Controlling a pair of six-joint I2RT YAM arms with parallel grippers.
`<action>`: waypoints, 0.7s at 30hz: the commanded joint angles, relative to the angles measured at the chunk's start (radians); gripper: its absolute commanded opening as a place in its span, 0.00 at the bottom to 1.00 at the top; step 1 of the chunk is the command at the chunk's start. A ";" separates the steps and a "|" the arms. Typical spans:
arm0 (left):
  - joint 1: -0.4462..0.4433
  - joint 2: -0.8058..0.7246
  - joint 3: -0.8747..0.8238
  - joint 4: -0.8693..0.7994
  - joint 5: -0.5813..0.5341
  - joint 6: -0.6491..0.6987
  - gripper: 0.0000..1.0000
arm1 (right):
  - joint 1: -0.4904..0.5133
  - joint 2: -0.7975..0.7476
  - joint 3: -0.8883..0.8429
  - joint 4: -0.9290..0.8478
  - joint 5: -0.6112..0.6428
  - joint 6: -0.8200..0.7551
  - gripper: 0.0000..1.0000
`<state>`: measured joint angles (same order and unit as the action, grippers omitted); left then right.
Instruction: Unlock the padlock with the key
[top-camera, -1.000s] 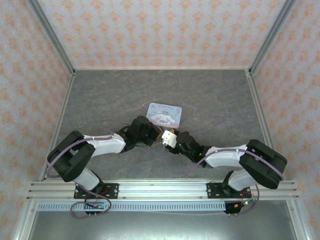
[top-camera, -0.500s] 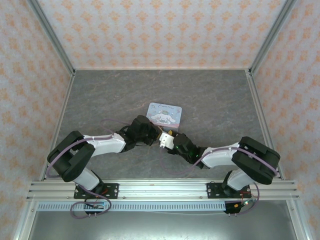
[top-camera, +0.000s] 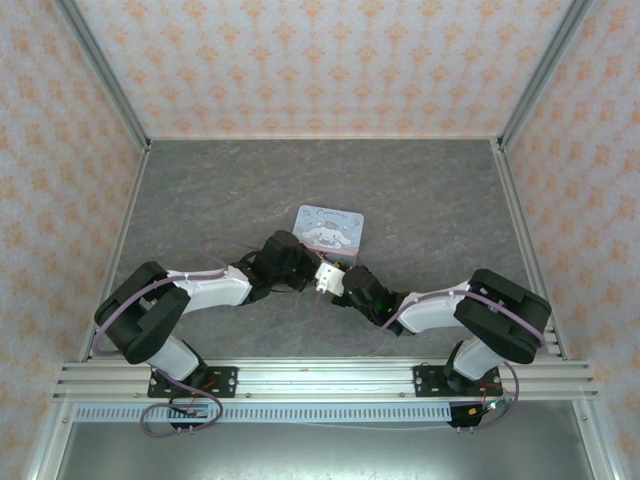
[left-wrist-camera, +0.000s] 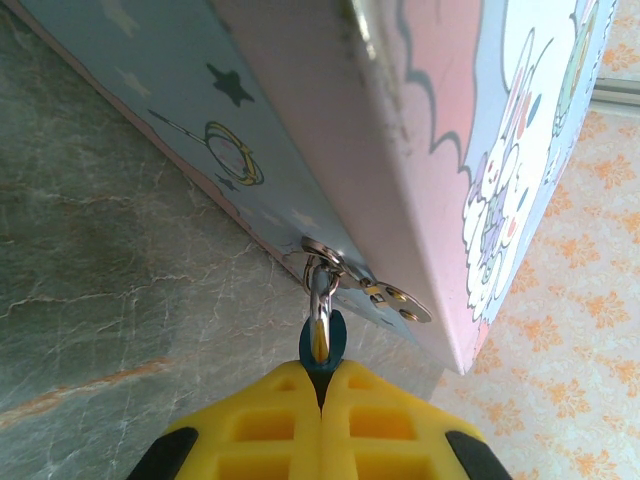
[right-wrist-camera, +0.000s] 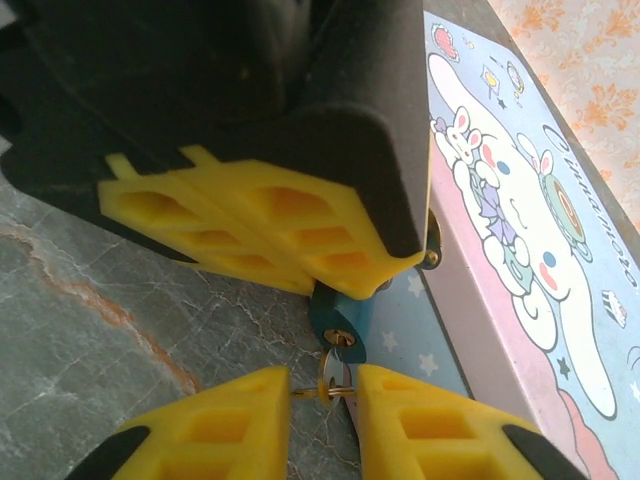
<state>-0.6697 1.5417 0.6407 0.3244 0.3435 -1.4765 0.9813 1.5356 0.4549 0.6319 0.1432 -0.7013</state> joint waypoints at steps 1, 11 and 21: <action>0.002 -0.022 0.031 0.007 0.010 -0.004 0.00 | 0.006 0.011 0.021 0.038 0.019 0.026 0.19; 0.002 -0.020 0.031 0.009 0.014 -0.002 0.00 | 0.006 0.014 0.028 0.059 0.024 0.052 0.14; 0.002 -0.024 0.030 0.010 0.017 -0.001 0.00 | 0.007 0.038 0.039 0.074 0.035 0.085 0.00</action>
<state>-0.6647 1.5417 0.6407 0.3225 0.3386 -1.4765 0.9813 1.5604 0.4637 0.6685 0.1600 -0.6472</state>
